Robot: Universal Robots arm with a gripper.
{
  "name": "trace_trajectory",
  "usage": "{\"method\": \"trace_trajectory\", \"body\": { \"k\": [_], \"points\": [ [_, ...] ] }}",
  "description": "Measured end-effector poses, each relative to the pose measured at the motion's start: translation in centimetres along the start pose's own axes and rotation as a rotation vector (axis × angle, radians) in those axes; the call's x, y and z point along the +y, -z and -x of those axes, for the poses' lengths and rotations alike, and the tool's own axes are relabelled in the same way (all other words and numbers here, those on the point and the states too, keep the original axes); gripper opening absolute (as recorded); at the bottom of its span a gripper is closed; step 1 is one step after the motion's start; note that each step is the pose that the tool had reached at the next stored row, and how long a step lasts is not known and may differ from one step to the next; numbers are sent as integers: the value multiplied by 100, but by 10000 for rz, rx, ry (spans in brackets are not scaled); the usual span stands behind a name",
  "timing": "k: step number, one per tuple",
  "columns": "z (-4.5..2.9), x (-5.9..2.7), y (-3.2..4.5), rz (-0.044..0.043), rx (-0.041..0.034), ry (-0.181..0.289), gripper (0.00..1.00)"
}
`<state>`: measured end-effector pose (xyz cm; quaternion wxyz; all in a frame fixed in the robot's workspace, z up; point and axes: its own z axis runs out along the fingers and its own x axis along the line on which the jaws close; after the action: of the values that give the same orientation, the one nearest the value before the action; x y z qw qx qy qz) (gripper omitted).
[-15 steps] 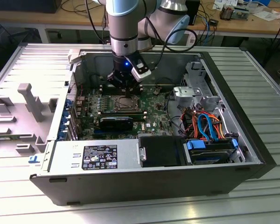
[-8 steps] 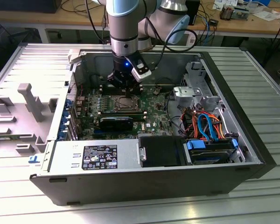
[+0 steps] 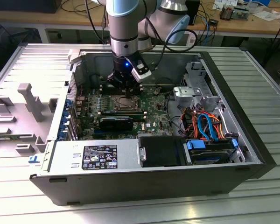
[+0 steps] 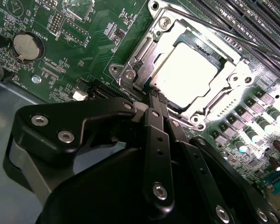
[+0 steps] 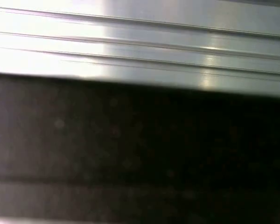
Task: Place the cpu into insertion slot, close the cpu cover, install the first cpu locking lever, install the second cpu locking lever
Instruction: 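Install the first cpu locking lever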
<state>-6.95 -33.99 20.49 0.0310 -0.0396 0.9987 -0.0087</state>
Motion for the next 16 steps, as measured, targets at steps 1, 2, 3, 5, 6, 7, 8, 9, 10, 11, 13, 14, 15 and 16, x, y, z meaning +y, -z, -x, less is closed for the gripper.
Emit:
{"method": "trace_trajectory", "body": {
  "k": [1, 2, 3, 5, 6, 7, 8, 9, 10, 11, 13, 14, 15, 16],
  "points": [
    [-1, -1, 7, 0, -1, 1, 11],
    [-2, 0, 13, -1, -4, 1, 11],
    [-7, 0, 24, 1, -13, 0, 11],
    [-24, 1, 37, 4, -39, 0, 11],
    [-40, 2, 41, 4, -57, 0, 11],
    [-58, 4, 43, 3, -72, -1, 11],
    [-77, 5, 45, 2, -87, -2, 11],
    [-96, 7, 46, 2, -99, -3, 11],
    [-114, 8, 47, 1, -109, -2, 11],
    [-128, 10, 47, 1, -114, -1, 11],
    [-151, 20, 49, -1, -119, 0, 11],
    [-155, 29, 50, 0, -117, 4, 11],
    [-155, 38, 50, 0, -117, 10, 11],
    [-154, 49, 50, 2, -118, 19, 11]
  ]
}}
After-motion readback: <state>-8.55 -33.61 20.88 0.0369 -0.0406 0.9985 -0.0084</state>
